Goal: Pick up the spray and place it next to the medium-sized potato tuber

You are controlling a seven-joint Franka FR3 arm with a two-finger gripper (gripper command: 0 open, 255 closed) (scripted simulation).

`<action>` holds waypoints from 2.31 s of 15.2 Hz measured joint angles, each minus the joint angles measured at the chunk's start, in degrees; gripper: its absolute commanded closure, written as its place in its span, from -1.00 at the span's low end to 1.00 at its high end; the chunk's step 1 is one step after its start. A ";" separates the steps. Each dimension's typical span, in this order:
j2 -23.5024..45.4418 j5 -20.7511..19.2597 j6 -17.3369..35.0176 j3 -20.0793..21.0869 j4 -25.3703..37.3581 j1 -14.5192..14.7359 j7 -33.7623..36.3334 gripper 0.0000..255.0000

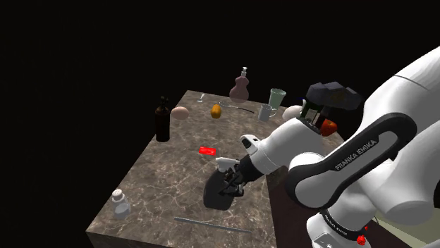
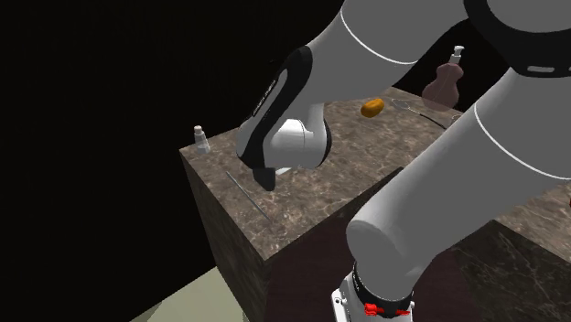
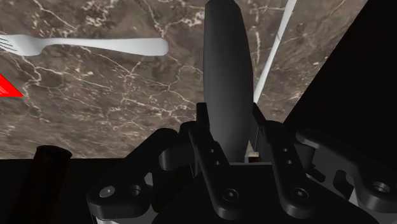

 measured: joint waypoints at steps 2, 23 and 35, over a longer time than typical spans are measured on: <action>-2.39 -0.95 -2.75 2.96 0.11 -3.35 1.04 1.00; -23.15 -9.96 -29.83 8.84 5.99 -15.54 8.03 1.00; -27.69 -13.33 -41.15 7.69 12.90 -17.99 9.93 1.00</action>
